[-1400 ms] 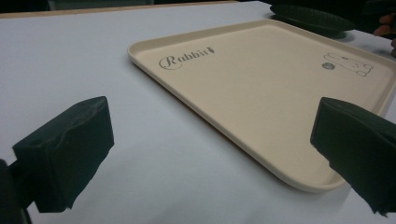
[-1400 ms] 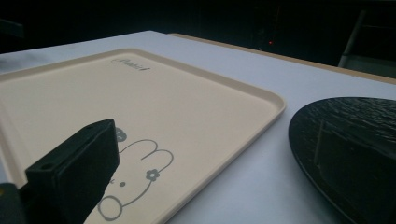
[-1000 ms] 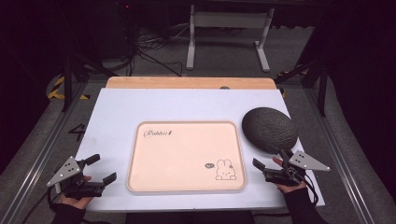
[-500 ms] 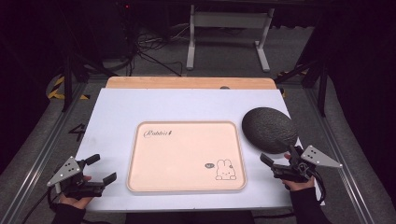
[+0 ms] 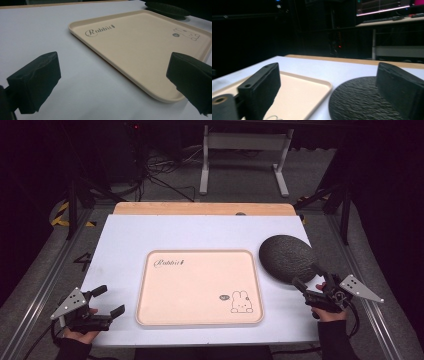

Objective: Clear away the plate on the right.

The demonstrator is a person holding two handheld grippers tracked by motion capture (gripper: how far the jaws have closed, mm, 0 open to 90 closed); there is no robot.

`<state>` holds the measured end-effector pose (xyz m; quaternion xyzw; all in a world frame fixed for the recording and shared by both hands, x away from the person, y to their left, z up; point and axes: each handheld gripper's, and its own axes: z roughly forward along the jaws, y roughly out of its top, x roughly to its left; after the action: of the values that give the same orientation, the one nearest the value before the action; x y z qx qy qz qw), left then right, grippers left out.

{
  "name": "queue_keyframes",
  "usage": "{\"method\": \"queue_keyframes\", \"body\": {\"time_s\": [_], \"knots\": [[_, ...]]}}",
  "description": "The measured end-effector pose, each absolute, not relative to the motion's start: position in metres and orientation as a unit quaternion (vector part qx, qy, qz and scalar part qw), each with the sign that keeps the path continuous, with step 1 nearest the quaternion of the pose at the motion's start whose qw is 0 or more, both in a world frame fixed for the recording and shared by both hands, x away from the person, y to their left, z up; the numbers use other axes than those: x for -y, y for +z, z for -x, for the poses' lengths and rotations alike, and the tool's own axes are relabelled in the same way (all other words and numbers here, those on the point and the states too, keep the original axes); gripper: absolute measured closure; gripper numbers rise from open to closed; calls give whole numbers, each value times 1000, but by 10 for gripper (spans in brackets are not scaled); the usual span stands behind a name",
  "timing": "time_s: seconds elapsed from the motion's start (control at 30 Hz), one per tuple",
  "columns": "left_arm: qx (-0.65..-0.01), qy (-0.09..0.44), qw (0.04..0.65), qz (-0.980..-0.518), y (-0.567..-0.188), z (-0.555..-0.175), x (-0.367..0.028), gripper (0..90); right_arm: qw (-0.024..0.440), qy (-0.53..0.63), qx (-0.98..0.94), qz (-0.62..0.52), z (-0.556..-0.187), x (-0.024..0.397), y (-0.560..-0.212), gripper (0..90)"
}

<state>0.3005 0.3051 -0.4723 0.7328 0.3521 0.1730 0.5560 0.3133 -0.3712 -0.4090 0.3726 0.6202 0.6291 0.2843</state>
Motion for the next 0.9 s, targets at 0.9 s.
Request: {"method": "queue_keyframes", "body": {"time_s": [0.9], "knots": [[-352, 174, 557, -732, -472, -300, -305, 1, 483, 354, -760, -254, -300, 347, -401, 176]]}}
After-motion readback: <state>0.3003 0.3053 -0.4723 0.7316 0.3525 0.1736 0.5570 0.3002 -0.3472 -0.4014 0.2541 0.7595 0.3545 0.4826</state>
